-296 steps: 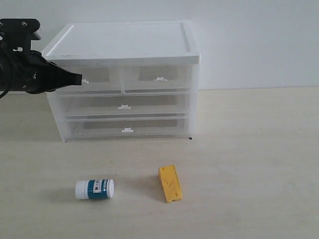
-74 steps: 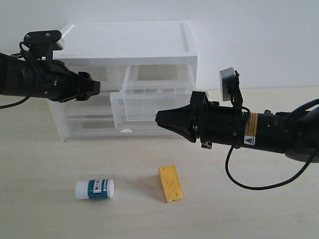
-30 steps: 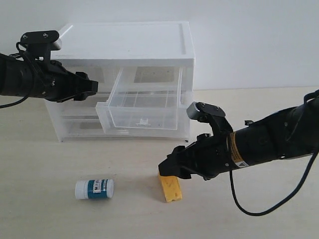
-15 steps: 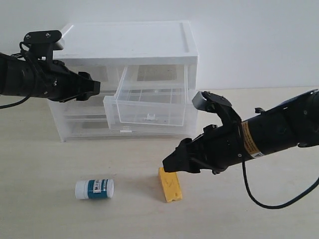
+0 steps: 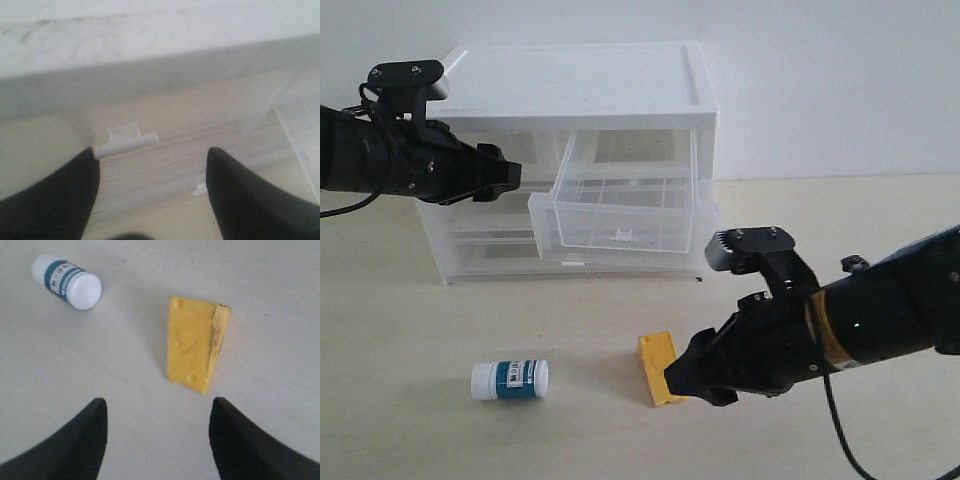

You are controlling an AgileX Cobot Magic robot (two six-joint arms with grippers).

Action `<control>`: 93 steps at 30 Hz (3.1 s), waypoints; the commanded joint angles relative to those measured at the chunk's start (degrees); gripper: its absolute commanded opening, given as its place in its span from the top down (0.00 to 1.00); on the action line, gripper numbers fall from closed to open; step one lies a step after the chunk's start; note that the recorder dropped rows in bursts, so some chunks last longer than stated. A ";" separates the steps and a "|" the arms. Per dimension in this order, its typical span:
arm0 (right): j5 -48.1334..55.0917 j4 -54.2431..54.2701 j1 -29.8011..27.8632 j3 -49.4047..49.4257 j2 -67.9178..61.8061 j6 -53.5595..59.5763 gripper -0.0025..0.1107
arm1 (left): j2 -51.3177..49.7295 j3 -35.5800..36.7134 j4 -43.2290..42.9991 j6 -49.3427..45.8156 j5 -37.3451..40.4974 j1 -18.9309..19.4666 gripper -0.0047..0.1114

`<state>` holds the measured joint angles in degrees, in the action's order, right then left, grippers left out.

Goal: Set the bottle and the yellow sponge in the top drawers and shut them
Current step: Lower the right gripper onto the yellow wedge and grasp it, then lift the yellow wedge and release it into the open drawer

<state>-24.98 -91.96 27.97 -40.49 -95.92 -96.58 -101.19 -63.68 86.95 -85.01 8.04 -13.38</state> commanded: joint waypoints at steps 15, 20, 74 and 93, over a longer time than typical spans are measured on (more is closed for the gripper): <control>25.30 6.17 13.22 -6.56 -4.71 4.46 0.50 | -0.12 -2.75 0.56 -1.57 -3.42 0.23 0.45; 25.72 6.17 13.22 -9.95 -8.67 3.64 0.50 | -0.12 -2.75 0.56 -1.57 -3.42 0.23 0.45; 12.87 6.98 13.22 -2.73 16.75 1.76 0.98 | -1.42 -2.75 0.46 -1.57 -3.49 0.23 0.45; 19.67 -7.99 10.28 -28.24 0.19 -11.49 0.98 | -1.42 -2.75 0.46 -1.57 -3.49 0.23 0.45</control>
<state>-6.40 -99.78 40.07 -67.21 -94.34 -108.55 -101.87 -63.88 86.95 -85.01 8.82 -13.38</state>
